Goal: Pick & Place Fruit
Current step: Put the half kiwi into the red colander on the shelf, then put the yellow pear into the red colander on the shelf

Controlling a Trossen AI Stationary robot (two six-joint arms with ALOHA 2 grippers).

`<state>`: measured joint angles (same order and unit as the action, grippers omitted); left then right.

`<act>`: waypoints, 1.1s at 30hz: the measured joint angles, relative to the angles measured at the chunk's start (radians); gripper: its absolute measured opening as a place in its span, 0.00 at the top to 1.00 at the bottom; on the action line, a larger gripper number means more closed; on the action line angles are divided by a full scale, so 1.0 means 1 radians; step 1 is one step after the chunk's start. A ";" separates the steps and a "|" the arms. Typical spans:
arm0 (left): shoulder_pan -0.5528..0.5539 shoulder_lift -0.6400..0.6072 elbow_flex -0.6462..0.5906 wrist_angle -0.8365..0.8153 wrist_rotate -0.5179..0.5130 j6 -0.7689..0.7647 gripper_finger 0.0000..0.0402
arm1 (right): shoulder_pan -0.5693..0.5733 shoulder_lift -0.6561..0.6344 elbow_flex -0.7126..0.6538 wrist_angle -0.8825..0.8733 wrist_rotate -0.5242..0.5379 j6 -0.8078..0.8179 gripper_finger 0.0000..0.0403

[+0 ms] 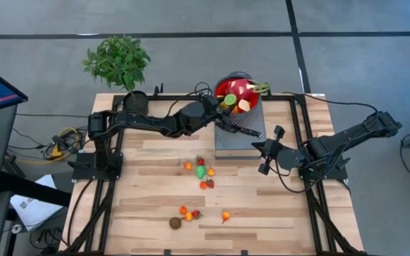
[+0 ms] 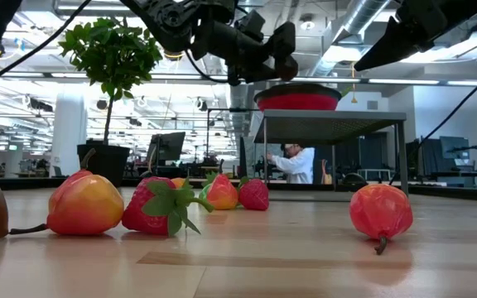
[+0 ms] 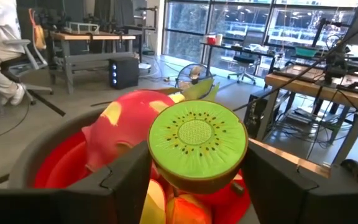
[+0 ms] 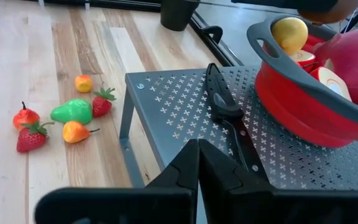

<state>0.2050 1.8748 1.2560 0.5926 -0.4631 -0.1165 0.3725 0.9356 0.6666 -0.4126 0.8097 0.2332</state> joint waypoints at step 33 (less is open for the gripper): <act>-0.036 -0.126 -0.083 0.027 0.000 -0.075 0.32 | 0.054 0.000 0.000 -0.020 -0.002 0.003 1.00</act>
<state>0.1688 1.7486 1.1735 0.6197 -0.4628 -0.1919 0.4262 0.9360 0.6666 -0.4326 0.8082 0.2359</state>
